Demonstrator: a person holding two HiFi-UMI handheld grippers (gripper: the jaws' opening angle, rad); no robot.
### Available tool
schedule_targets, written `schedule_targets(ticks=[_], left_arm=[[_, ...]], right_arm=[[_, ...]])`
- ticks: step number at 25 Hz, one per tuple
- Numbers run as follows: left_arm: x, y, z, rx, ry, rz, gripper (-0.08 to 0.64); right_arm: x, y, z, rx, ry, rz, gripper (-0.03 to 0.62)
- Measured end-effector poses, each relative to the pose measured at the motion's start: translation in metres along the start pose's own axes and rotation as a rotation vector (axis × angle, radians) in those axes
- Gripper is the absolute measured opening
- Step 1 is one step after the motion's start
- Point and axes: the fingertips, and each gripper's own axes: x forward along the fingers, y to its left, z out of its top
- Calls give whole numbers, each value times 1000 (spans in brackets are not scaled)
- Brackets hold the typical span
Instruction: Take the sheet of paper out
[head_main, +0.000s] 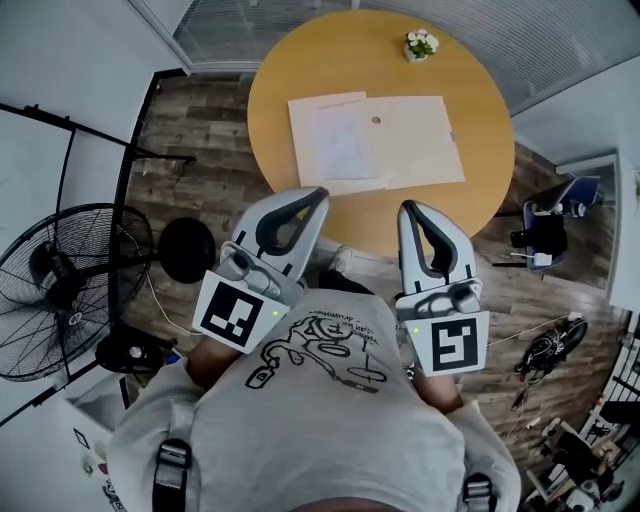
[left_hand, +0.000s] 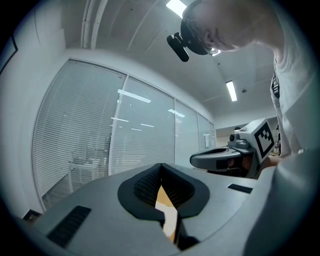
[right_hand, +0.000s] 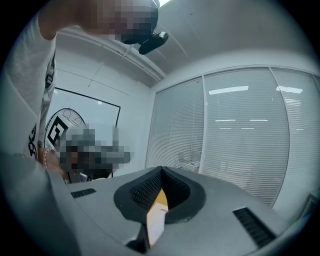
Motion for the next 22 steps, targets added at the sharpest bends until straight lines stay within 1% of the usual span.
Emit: schedule_targets(ticks=[13, 19, 22], left_arm=[[51, -16, -3, 7, 1, 6, 20], [86, -30, -7, 9, 16, 22, 20], [93, -30, -11, 10, 16, 31, 20]], right_arm=[[2, -53, -6, 7, -4, 5, 8], [-1, -92, -10, 19, 0, 17, 8], [2, -99, -13, 19, -2, 25, 8]])
